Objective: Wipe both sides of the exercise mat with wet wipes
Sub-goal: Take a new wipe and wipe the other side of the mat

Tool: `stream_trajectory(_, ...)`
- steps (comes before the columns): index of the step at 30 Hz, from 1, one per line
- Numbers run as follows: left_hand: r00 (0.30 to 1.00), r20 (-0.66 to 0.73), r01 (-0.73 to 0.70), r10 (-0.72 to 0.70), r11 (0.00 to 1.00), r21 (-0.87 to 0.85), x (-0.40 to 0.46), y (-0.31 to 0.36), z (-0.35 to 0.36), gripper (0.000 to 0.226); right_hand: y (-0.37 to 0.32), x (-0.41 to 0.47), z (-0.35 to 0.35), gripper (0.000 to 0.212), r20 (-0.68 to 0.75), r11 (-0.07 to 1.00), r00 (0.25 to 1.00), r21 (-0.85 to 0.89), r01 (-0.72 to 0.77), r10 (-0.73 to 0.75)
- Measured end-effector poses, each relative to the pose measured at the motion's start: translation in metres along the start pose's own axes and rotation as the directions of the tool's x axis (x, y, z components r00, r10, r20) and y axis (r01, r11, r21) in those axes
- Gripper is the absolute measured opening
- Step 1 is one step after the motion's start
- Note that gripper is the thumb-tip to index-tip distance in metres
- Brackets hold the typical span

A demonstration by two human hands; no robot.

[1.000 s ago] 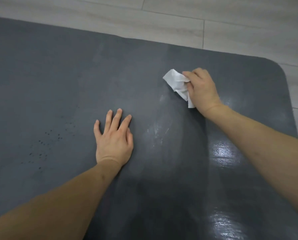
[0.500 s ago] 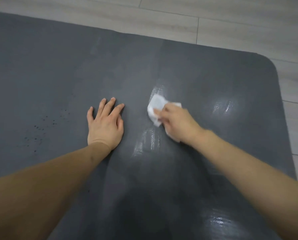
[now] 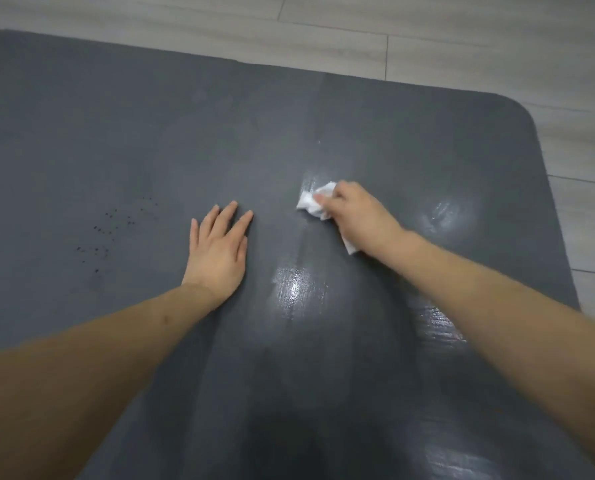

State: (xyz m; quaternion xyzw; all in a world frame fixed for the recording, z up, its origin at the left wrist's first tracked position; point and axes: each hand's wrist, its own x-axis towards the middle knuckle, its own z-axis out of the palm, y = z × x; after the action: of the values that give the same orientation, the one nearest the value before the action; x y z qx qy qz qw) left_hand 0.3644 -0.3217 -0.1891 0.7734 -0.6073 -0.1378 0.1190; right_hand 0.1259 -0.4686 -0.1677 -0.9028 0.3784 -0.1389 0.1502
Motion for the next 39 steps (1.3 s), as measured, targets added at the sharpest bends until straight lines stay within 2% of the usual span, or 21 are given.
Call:
stream_trajectory(2,0.998,0.046,0.029,-0.031,0.999,0.032,-0.025,0.005,0.004,0.052,0.029,0.043,0.002,0.027,-0.085,0.982,0.98,-0.025,-0.185,0.183)
stream_trajectory(5,0.992,0.115,0.046,-0.048,0.999,0.025,-0.03,0.002,0.0,0.053,0.022,0.041,0.017,0.029,-0.146,0.986,0.979,-0.056,-0.155,0.145)
stream_trajectory(7,0.991,0.125,0.039,-0.044,0.998,0.047,-0.028,-0.001,0.0,0.053,-0.012,-0.003,0.024,0.032,-0.146,1.0,0.989,-0.004,0.013,-0.013)
stream_trajectory(9,0.993,0.113,0.034,-0.044,0.995,0.092,-0.03,-0.001,0.003,0.054,-0.063,-0.076,0.029,0.026,-0.018,0.96,0.968,0.128,0.25,-0.25)
stream_trajectory(12,0.994,0.094,0.037,-0.049,0.991,0.127,-0.031,-0.001,0.007,0.054,-0.122,-0.186,0.03,0.021,0.272,0.901,0.875,0.29,0.322,-0.4)
stream_trajectory(14,0.993,0.106,0.045,-0.058,0.992,0.118,-0.03,0.001,0.006,0.054,-0.118,-0.202,0.027,0.026,0.29,0.854,0.806,0.256,0.454,-0.516)
stream_trajectory(15,0.992,0.111,0.053,-0.066,0.992,0.118,-0.03,0.002,0.005,0.054,-0.104,-0.185,0.024,0.023,0.254,0.843,0.806,0.219,0.491,-0.535)
stream_trajectory(17,0.989,0.12,0.072,-0.087,0.99,0.119,-0.029,0.006,0.003,0.054,-0.057,-0.133,0.008,0.03,0.147,0.894,0.882,0.043,0.447,-0.448)
stream_trajectory(19,0.988,0.101,0.104,-0.115,0.988,0.112,-0.028,0.014,0.002,0.053,0.015,-0.072,-0.019,0.043,0.056,0.973,0.983,-0.146,0.18,-0.173)
stream_trajectory(21,0.987,0.041,0.153,-0.156,0.985,0.076,-0.029,0.025,0.003,0.05,0.082,-0.036,-0.044,0.03,-0.082,0.966,0.983,-0.185,-0.178,0.166)
stream_trajectory(23,0.984,-0.044,0.174,-0.172,0.983,0.049,-0.028,0.036,0.004,0.045,0.115,-0.03,-0.042,0.032,-0.107,0.947,0.947,-0.08,-0.312,0.303)
stream_trajectory(24,0.984,-0.073,0.164,-0.16,0.985,0.048,-0.027,0.042,0.004,0.043,0.114,-0.037,-0.037,0.038,-0.135,0.945,0.941,-0.072,-0.32,0.309)
stream_trajectory(26,0.988,-0.104,0.117,-0.112,0.992,0.04,-0.025,0.052,0.004,0.041,0.075,-0.069,-0.034,0.022,-0.105,0.979,0.974,-0.018,-0.204,0.201)
stream_trajectory(28,0.993,-0.104,0.055,-0.052,0.998,0.026,-0.021,0.064,0.003,0.041,0.018,-0.129,-0.028,0.016,0.084,0.997,0.996,0.073,-0.041,0.035)
stream_trajectory(30,0.996,-0.086,0.01,-0.008,1.0,0.024,-0.019,0.074,0.004,0.04,-0.031,-0.208,-0.02,0.016,0.294,0.981,0.947,0.177,0.079,-0.129)
stream_trajectory(32,0.998,-0.06,0.009,-0.009,1.0,0.003,-0.02,0.083,0.007,0.04,-0.056,-0.272,-0.019,0.025,0.446,0.954,0.846,0.205,0.22,-0.291)
stream_trajectory(34,0.998,-0.059,0.036,-0.038,0.999,-0.033,-0.023,0.09,0.01,0.039,-0.04,-0.268,-0.019,0.027,0.4,0.912,0.819,0.188,0.366,-0.411)
stream_trajectory(35,0.997,-0.054,0.046,-0.049,0.998,-0.051,-0.024,0.094,0.01,0.039,-0.021,-0.243,-0.022,0.019,0.295,0.908,0.86,0.191,0.373,-0.415)
stream_trajectory(36,0.997,-0.047,0.051,-0.054,0.997,-0.062,-0.024,0.099,0.011,0.04,0.004,-0.21,-0.03,0.033,0.206,0.915,0.892,0.097,0.392,-0.403)
stream_trajectory(37,0.998,-0.042,0.05,-0.053,0.997,-0.064,-0.024,0.102,0.011,0.04,0.04,-0.169,-0.04,0.047,0.139,0.927,0.923,-0.063,0.369,-0.358)
stream_trajectory(39,0.999,-0.039,0.014,-0.016,0.999,-0.047,-0.025,0.109,0.013,0.039,0.111,-0.103,-0.06,0.039,0.021,0.971,0.998,-0.233,0.061,-0.058)
